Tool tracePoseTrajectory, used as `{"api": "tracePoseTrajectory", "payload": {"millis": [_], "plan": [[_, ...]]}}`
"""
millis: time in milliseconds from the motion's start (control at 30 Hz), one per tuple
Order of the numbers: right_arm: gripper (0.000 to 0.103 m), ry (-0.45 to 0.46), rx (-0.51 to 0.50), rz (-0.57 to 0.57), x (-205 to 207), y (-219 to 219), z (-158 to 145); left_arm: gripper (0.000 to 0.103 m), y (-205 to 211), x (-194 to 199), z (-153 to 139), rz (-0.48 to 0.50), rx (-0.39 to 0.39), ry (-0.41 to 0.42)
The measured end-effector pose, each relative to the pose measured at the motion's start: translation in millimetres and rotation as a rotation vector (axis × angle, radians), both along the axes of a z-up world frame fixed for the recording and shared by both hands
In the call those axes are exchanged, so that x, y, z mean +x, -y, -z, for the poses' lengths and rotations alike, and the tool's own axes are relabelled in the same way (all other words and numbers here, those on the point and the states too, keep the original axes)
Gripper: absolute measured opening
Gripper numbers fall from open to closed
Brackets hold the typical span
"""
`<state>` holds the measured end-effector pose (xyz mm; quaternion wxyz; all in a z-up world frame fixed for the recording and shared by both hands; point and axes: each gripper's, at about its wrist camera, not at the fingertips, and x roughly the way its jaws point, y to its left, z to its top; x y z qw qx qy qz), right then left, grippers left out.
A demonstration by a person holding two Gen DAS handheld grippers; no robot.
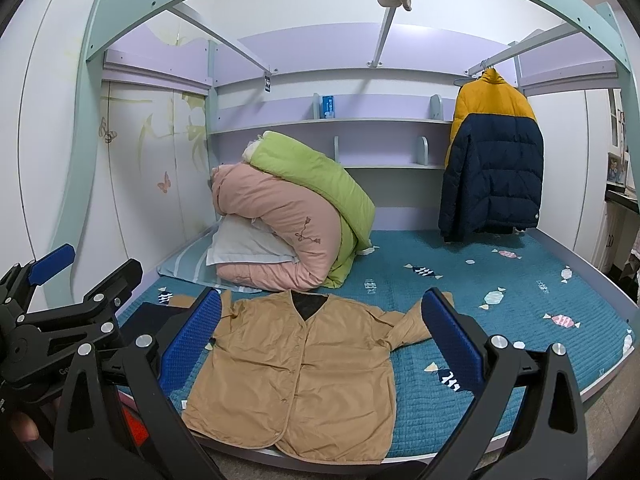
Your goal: Fold large clothes
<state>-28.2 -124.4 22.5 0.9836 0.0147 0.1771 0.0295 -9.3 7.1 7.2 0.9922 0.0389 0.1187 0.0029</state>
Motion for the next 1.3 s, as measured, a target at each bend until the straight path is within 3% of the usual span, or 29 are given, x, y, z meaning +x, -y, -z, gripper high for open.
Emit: {"api": "tracePoseTrajectory", "payload": {"millis": [400, 767, 1033, 1300], "plan": [[0.097, -0.006, 0.003, -0.002, 2.0, 2.1, 4.4, 0.098, -3.4, -0.2, 0.8, -0.002, -0.002, -0.003], [0.097, -0.049, 0.019, -0.008, 16.1, 7.5, 20.4, 0.098, -16.8, 15.5, 24.1, -0.019, 0.016, -0.045], [0.097, -0.125, 0.033, -0.021, 58.4, 7.6, 46.7, 0.098, -30.7, 58.0, 49.1, -0.053, 0.02, -0.155], [0.097, -0.232, 0.058, -0.056, 125.1, -1.5, 95.8, 0.098, -80.8, 130.8, 98.1, -0.126, -0.005, -0.324]]}}
